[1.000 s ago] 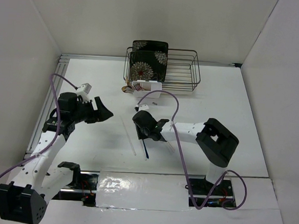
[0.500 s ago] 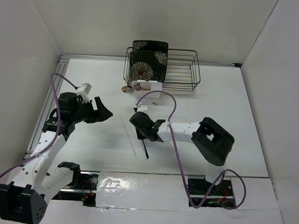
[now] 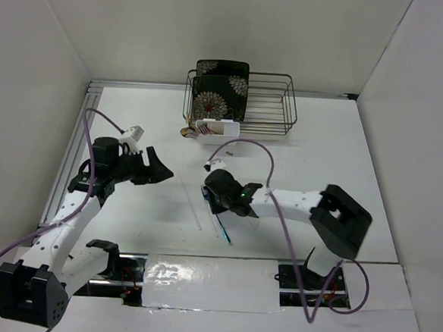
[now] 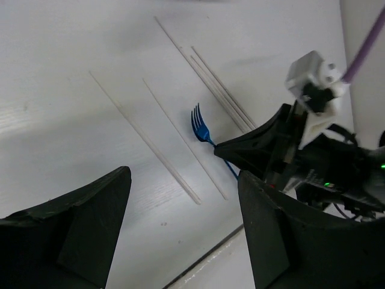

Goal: Sort the eating utensils into containers

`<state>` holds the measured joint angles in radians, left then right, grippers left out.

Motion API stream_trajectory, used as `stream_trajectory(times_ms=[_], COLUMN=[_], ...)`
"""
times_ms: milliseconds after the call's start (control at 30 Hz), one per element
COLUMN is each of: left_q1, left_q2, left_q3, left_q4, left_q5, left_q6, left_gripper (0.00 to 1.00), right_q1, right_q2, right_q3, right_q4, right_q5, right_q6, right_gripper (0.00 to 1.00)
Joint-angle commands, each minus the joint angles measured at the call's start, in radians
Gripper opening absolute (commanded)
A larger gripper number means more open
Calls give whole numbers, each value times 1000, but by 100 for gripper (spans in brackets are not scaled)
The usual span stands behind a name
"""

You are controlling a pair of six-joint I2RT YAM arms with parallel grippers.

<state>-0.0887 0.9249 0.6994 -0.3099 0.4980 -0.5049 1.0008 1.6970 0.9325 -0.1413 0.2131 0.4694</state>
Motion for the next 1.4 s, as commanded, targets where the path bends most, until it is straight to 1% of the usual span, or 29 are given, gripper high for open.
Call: stream_trajectory(times_ms=[0,33,133,167,200,233,300,333,500,667,700,767,800,900,933,1000,1033,1100,1167,1233,1267,1300,1333,1367], left_q1=[-37,-36,-86,-83,-103,-139,-154,-189,-244,-292,-299,-312,-312,-318,-318,-321,-319,-319,-321,-319,-322,-322,-321,-322], left_q2=[3,23,38,61,78,78,107,107,137,189,199,206,210,212,215,218,221,221,218,216,218,221,219,221], left_q3=[-26,-32,-25,-23,-18,-15,5,11,49,75,77,81,84,94,98,104,110,112,115,118,129,135,147,179], left_q4=[71,83,87,92,91,103,112,120,134,123,123,130,141,143,141,138,141,146,155,166,169,169,170,163], left_q5=[114,126,149,149,149,146,143,123,106,57,53,50,41,24,22,20,24,24,28,31,28,21,-4,-19], left_q6=[-21,-23,-29,-30,-38,-38,-43,-43,-30,-32,-34,-38,-40,-44,-38,-34,-34,-35,-27,-12,-8,8,19,41], left_gripper=[83,83,83,82,81,81,81,80,80,74,68,62,55,43,36,27,18,6,0,0,0,0,0,0], right_q1=[-5,-5,-7,-5,-4,-5,-5,-4,-2,-2,-2,-4,-5,-1,1,1,-4,-1,-1,1,-2,-1,-1,-25], right_q2=[-213,-267,-312,-327,-336,-342,-352,-355,-349,-370,-367,-365,-365,-370,-379,-382,-390,-392,-390,-392,-399,-398,-410,-424], right_q3=[-60,-60,-60,-60,-60,-60,-50,-41,-14,-3,-3,-3,-3,-3,-12,-12,-12,-12,-3,8,31,41,57,93], right_q4=[124,140,140,140,140,149,149,149,126,126,126,126,126,126,126,126,126,126,92,65,24,-3,-33,-106], right_q5=[-145,-180,-211,-233,-242,-242,-273,-273,-273,-273,-273,-285,-285,-296,-296,-296,-296,-296,-296,-296,-276,-264,-248,-226], right_q6=[-49,-57,-83,-90,-101,-107,-115,-118,-129,-129,-132,-140,-138,-132,-130,-136,-138,-143,-147,-143,-143,-141,-127,-123], right_gripper=[0,0,0,0,0,0,0,0,0,0,0,0,0,0,0,0,0,0,0,1,4,16,27,55])
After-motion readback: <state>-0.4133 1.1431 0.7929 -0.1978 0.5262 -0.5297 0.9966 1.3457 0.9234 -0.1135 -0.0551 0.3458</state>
